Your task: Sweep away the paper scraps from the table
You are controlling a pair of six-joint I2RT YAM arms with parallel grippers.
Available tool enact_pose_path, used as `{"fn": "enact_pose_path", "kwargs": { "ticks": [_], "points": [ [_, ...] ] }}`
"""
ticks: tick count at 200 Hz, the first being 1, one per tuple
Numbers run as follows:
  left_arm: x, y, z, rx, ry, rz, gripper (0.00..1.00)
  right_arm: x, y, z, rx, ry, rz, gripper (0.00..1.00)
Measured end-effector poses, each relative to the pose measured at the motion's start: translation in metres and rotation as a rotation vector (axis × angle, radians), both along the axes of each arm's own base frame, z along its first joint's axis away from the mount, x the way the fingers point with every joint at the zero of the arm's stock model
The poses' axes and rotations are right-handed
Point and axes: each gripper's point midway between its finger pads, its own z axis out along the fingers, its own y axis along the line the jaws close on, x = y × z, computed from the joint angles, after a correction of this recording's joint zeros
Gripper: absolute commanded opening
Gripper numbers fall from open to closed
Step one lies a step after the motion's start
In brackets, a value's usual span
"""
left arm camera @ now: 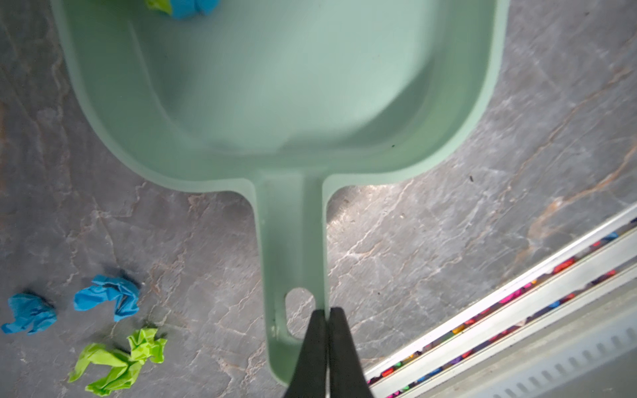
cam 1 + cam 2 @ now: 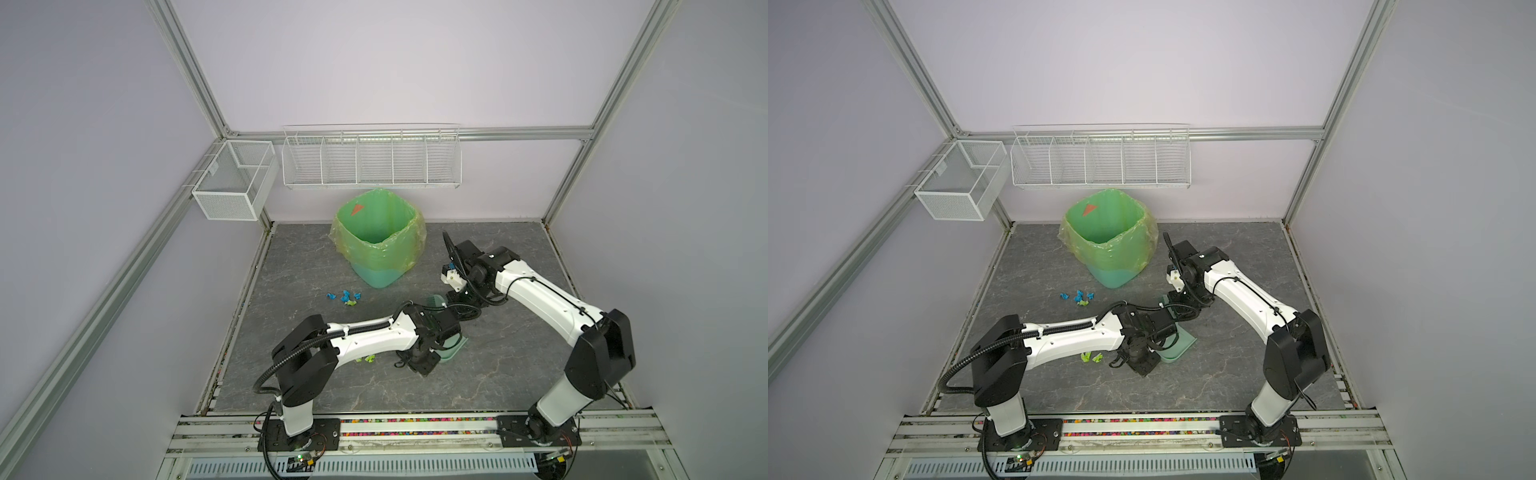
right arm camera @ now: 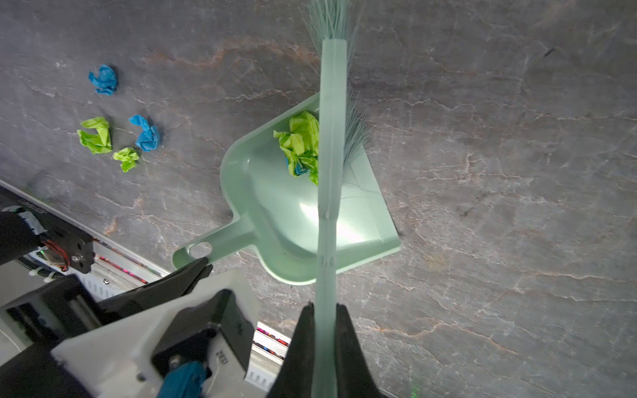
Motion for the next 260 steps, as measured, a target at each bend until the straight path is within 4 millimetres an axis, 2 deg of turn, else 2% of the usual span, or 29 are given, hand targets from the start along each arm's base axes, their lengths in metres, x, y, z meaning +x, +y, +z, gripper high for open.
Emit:
{"fn": "enact_pose_path", "kwargs": {
  "ticks": [52,130,158,195,221,260],
  "points": [
    [0.0,0.001,0.0,0.005,0.001,-0.003,0.0,-0.011,0.002,0.022,0.074,-0.041,-0.014,0.07],
    [0.002,-0.001,0.002,-0.005,-0.013,0.0,0.0,-0.015,-0.029,0.027,0.022,-0.106,-0.106,0.07],
    [0.002,-0.008,0.008,-0.035,-0.027,-0.005,0.0,-0.011,-0.037,0.046,0.063,-0.174,-0.167,0.07],
    [0.009,-0.006,0.013,-0.035,-0.045,0.027,0.0,-0.013,-0.061,0.07,0.123,-0.269,-0.282,0.07],
    [0.014,-0.006,0.017,-0.038,-0.056,0.043,0.0,-0.02,-0.068,0.066,0.149,-0.266,-0.332,0.07],
    [0.019,-0.014,0.026,-0.065,-0.073,0.049,0.0,-0.015,-0.074,0.062,0.154,-0.265,-0.371,0.07]
  ]
}}
